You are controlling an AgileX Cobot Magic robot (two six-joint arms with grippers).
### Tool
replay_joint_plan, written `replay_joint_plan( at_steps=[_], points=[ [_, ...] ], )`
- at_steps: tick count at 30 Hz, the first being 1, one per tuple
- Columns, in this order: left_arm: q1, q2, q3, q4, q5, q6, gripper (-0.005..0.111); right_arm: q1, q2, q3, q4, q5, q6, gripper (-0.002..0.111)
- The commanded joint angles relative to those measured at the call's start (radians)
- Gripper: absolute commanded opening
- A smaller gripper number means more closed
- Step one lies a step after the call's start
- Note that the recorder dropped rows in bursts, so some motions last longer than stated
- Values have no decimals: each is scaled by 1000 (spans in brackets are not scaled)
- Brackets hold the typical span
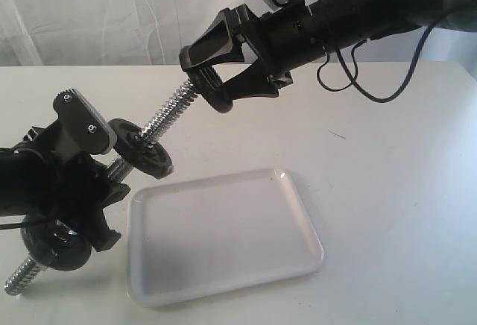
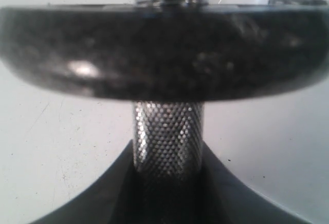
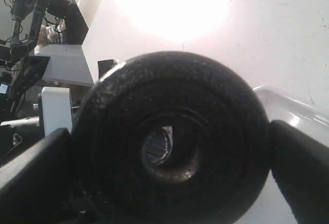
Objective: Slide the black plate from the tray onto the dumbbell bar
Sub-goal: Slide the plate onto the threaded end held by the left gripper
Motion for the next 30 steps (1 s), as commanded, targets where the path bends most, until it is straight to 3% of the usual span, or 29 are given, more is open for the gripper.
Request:
replay_joint_plan(
  at_steps=[1, 14, 30],
  points=[
    [0, -52, -33, -26, -27, -9, 0, 0, -15, -9, 75, 11, -18, 0],
    [0, -52, -33, -26, -27, -9, 0, 57, -15, -9, 75, 11, -18, 0],
    [0, -53, -33, -19, -83, -8, 0, 59, -58, -9, 75, 11, -18, 0]
  ],
)
